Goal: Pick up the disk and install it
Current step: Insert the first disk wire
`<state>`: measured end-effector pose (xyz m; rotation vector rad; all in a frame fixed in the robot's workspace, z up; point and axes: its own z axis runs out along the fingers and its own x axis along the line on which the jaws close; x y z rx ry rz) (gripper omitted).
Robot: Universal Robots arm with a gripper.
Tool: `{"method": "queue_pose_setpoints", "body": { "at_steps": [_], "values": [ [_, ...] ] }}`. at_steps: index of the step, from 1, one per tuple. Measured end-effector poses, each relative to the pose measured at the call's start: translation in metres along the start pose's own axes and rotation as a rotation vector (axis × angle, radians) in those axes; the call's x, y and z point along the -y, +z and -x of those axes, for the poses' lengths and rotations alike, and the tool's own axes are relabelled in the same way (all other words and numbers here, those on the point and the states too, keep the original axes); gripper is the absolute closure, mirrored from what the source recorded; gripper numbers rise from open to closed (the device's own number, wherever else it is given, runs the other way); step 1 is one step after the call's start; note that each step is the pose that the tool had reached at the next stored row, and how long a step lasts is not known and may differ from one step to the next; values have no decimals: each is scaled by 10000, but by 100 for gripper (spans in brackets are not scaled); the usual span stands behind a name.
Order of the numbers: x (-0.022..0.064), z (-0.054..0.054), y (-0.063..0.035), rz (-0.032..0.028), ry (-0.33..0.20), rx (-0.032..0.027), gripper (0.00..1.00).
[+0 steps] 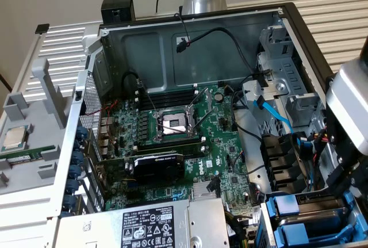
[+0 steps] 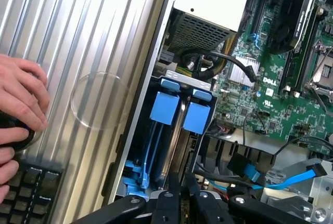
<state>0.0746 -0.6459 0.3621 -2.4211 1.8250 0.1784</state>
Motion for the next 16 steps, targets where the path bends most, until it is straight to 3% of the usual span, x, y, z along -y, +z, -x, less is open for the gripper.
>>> {"method": "queue_pose_setpoints", "body": {
  "at_steps": [12, 16],
  "values": [
    [-1, 1, -1, 0, 2, -2, 84],
    [-11, 12, -1, 0, 28, -62, 84]
  ]
}}
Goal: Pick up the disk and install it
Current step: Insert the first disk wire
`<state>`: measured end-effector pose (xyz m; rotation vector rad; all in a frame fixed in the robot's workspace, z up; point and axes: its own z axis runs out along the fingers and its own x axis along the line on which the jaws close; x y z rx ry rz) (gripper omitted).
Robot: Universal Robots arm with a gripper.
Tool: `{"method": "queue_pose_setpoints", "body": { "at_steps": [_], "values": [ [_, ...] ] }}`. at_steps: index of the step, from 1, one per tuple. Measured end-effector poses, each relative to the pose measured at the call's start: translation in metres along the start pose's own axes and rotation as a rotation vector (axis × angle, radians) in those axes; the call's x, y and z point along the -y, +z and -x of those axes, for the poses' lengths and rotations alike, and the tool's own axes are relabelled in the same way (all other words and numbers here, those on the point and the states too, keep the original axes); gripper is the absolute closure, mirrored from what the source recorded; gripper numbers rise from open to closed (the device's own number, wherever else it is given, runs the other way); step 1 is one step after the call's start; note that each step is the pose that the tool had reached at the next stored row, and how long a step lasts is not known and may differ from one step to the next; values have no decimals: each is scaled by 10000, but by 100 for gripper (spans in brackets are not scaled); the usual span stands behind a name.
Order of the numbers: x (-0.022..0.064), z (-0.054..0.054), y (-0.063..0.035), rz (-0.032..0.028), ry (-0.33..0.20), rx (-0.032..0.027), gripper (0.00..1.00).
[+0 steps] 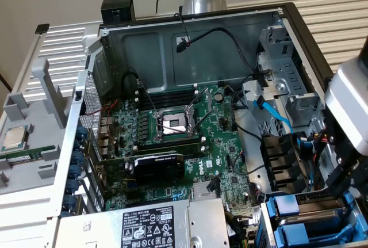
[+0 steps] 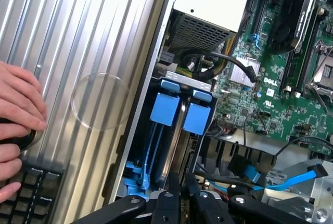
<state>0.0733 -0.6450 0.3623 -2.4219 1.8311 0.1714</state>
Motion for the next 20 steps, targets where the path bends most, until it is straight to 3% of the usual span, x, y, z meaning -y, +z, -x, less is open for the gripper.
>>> {"method": "queue_pose_setpoints", "body": {
  "at_steps": [1, 5, 12, 14, 20],
  "values": [
    [0, 8, -1, 12, 1, -51, 84],
    [9, 57, -12, 92, 8, -352, 84],
    [19, 104, -44, 197, 22, -727, 84],
    [20, 109, -57, 212, 34, -788, 84],
    [25, 131, -95, 230, 75, -867, 84]
  ]
}}
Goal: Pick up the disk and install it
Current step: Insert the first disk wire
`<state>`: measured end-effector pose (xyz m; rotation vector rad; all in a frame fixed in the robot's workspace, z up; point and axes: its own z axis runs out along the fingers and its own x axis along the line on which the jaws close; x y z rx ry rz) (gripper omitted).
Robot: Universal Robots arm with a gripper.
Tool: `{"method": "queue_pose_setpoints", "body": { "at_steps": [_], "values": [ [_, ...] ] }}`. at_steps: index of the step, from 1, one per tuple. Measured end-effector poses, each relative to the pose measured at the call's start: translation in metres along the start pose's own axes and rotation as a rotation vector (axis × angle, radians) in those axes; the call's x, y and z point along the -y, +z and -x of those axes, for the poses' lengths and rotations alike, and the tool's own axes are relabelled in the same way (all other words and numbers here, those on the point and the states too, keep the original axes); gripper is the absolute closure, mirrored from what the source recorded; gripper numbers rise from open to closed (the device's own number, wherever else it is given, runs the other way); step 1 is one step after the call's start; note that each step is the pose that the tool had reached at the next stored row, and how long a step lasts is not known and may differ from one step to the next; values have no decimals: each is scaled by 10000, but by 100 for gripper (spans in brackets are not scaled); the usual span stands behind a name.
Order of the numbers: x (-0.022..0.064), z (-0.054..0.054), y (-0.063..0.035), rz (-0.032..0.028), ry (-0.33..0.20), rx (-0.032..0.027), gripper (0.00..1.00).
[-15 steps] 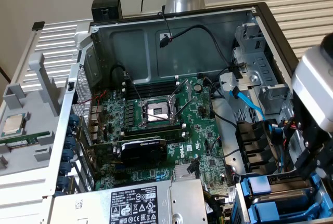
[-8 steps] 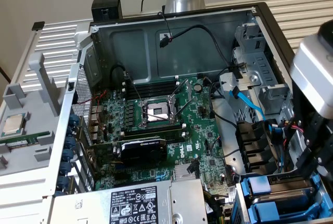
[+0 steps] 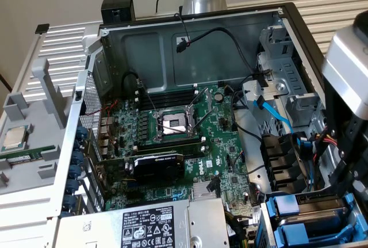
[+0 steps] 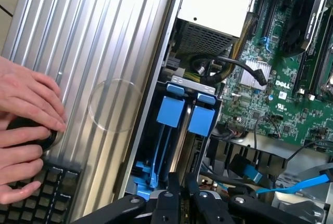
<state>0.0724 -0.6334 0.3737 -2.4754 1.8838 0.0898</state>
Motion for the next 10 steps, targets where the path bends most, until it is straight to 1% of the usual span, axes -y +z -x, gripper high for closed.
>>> {"method": "queue_pose_setpoints", "body": {
  "at_steps": [2, 8, 9, 10],
  "values": [
    [2, 8, -2, 11, 5, -42, 84],
    [10, 36, 0, 73, 38, -262, 84],
    [11, 41, 1, 80, 47, -288, 84],
    [12, 44, 3, 78, 78, -288, 84]
  ]
}}
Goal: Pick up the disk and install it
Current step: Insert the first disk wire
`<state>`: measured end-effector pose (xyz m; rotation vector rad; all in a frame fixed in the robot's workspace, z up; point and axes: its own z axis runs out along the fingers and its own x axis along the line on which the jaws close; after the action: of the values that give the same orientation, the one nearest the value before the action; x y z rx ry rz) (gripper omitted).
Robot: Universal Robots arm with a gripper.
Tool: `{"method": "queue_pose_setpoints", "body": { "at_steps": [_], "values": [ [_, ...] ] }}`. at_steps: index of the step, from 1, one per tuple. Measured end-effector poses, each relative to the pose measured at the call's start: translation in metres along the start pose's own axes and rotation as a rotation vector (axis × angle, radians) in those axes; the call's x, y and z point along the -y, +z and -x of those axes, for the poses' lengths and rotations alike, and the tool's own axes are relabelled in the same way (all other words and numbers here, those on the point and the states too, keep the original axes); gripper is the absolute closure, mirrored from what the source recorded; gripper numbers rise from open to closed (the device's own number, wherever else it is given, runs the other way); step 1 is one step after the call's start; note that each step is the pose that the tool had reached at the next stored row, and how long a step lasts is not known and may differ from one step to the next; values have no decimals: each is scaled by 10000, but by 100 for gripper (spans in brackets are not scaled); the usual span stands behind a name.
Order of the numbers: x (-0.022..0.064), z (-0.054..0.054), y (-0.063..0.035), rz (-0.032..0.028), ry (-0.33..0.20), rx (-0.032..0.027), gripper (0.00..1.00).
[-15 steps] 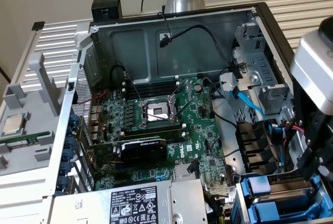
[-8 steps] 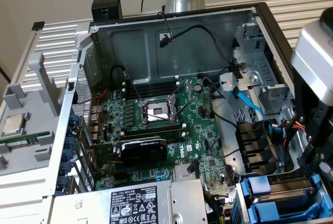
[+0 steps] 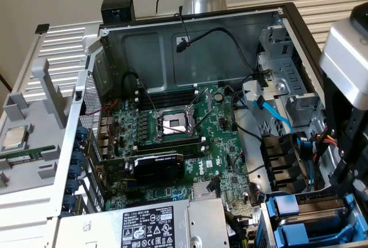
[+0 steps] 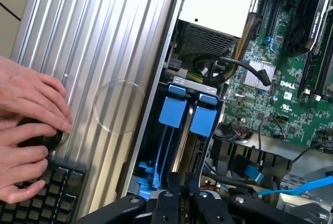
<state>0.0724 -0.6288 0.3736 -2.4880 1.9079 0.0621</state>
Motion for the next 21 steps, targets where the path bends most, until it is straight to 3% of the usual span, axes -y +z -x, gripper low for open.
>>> {"method": "queue_pose_setpoints", "body": {
  "at_steps": [6, 9, 16, 21],
  "values": [
    [0, 0, 21, 0, 793, 21, 84],
    [1, -1, 38, 29, 1111, 37, 84],
    [9, 33, 49, 132, 1255, 59, 84],
    [24, 89, 51, 178, 1269, 21, 84]
  ]
}}
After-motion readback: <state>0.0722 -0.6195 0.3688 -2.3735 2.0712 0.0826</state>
